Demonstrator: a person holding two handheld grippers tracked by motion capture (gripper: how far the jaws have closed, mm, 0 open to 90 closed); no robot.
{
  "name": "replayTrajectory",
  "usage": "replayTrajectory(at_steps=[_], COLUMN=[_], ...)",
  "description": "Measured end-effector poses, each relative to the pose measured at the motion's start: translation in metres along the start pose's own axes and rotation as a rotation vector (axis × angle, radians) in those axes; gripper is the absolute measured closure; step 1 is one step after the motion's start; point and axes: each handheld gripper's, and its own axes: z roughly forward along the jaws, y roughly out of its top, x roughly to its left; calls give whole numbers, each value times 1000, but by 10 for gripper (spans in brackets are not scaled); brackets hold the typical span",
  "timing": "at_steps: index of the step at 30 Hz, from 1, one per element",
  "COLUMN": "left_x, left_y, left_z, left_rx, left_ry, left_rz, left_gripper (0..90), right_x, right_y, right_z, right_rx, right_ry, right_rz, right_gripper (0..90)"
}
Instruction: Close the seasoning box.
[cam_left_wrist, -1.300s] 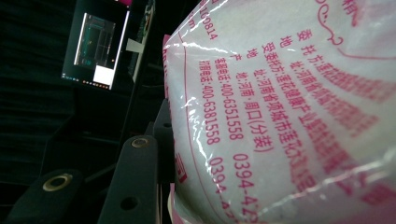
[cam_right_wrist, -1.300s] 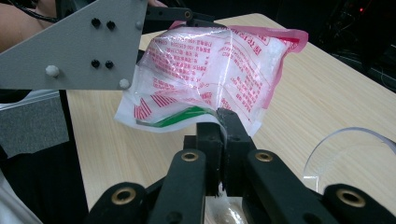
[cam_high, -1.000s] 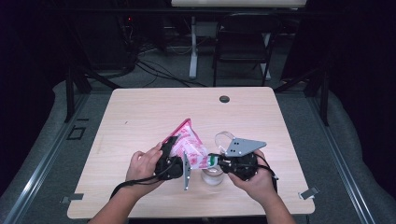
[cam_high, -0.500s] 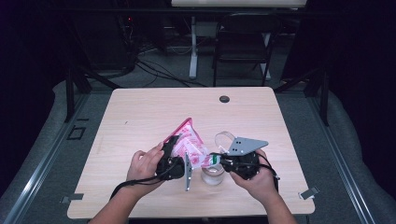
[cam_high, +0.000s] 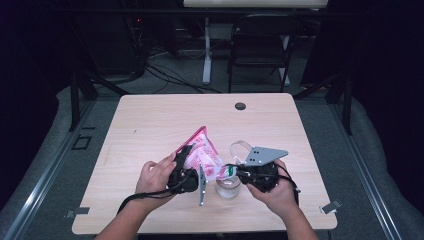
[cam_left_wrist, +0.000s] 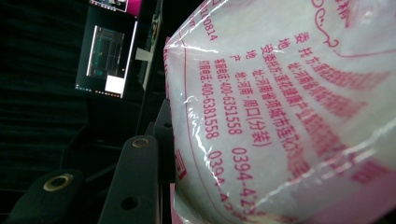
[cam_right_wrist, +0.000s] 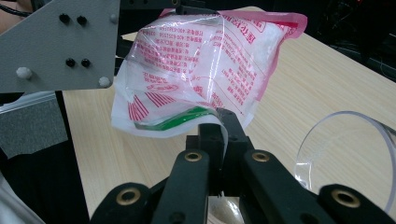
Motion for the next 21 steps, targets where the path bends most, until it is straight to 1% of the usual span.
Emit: replayTrajectory(at_steps=[3,7,11,12,13,16,21], left_x=[-1,0,2,2,2,2,2], left_y=[0,0,0,0,1,1,3], left_z=[0,-1,-2,-2,-2,-3,-4], left_rx=[1,-8,-9,-6,-10,-8,-5], left_ry=[-1,9,13,9,17,13,15], left_rz=[-4,7,14,9,18,22,24], left_gripper=[618,619,619,619,619,620,620], right_x=[0,1,1,1,1,1,2], right_y=[0,0,0,0,0,0,0], right_z=[0,0,-1,-1,-2,-1,-3], right_rx=[3,-5,-9,-9,-9,-7,-3], right_ry=[-2,-9,-3,-2,-1,0,-13], right_rz=[3,7,11,11,12,11,7], right_gripper=[900,900,900,900,900,900,900])
